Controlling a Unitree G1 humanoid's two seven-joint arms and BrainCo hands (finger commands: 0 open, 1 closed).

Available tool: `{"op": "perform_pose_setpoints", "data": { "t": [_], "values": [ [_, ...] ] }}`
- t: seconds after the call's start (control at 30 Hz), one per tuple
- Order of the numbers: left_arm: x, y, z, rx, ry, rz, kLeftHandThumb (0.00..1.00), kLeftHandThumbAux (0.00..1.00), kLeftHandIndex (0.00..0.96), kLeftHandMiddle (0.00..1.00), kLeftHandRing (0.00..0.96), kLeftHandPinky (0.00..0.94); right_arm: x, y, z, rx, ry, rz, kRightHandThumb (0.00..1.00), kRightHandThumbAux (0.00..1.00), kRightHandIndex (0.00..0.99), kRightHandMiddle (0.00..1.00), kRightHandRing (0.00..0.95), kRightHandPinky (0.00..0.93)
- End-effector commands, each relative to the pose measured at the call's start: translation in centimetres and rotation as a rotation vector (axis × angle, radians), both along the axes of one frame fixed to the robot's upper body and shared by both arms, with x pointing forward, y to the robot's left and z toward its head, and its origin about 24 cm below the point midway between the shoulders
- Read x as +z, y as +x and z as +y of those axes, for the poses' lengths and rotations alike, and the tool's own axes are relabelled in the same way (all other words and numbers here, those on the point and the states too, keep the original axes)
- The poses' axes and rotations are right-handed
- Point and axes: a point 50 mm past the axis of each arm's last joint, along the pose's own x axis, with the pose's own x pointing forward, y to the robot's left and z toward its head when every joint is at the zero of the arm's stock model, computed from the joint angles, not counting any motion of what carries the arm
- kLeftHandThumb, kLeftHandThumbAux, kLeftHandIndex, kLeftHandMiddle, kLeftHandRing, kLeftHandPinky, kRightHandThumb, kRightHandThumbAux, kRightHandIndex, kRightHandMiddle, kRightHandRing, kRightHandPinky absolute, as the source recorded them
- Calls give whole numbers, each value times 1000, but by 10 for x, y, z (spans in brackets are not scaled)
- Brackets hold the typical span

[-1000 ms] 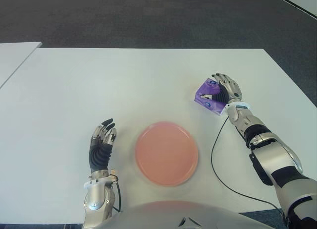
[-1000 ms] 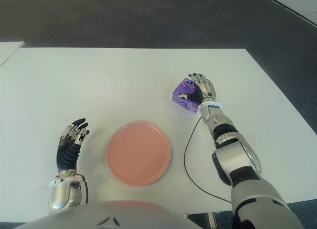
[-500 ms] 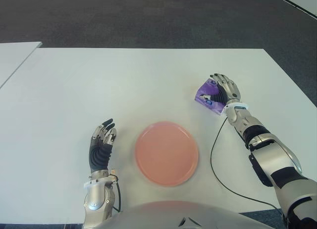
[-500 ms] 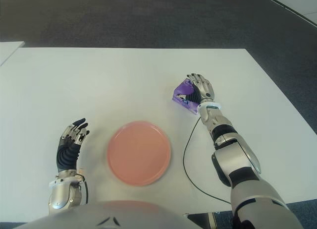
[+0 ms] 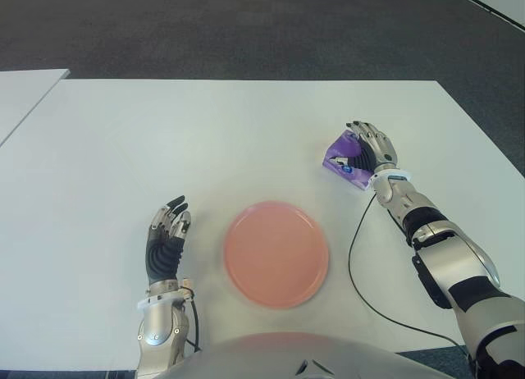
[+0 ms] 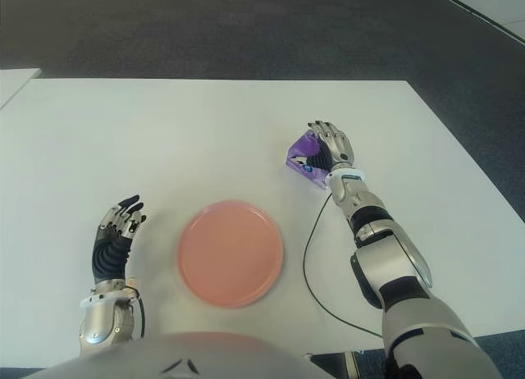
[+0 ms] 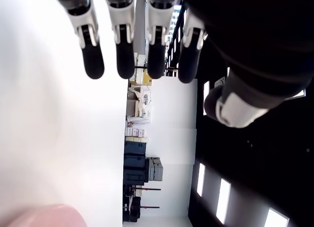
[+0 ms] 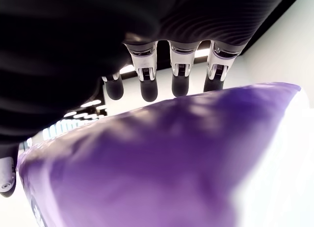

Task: Put the tissue paper into the plate.

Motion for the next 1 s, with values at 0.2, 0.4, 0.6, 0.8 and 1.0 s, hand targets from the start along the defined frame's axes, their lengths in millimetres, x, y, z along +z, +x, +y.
{"op": "perform_pose_setpoints", "data": {
  "t": [0.2,0.4,0.6,0.8,1.0],
  "values": [
    [-4,1,-2,-7,-10,8,281,602,278,210,217,259,0,-1,0,5,37,3,291,458,7,42,20,47],
    [-3,0,-2,-8,-11,5,280,601,280,212,219,262,-2,-2,1,2,45,9,311,458,5,42,21,51],
    [-2,-1,-1,-8,-23,3,286,602,282,212,221,267,-3,-2,0,-7,37,19,313,453,5,47,24,51],
    [-2,-3,-1,-6,-34,3,290,596,281,217,226,265,-5,-3,0,-6,21,29,300,456,4,48,27,56],
    [0,-4,1,-4,-30,4,292,589,277,217,224,257,-12,-6,-1,-15,17,53,303,466,0,44,27,58]
  ]
}}
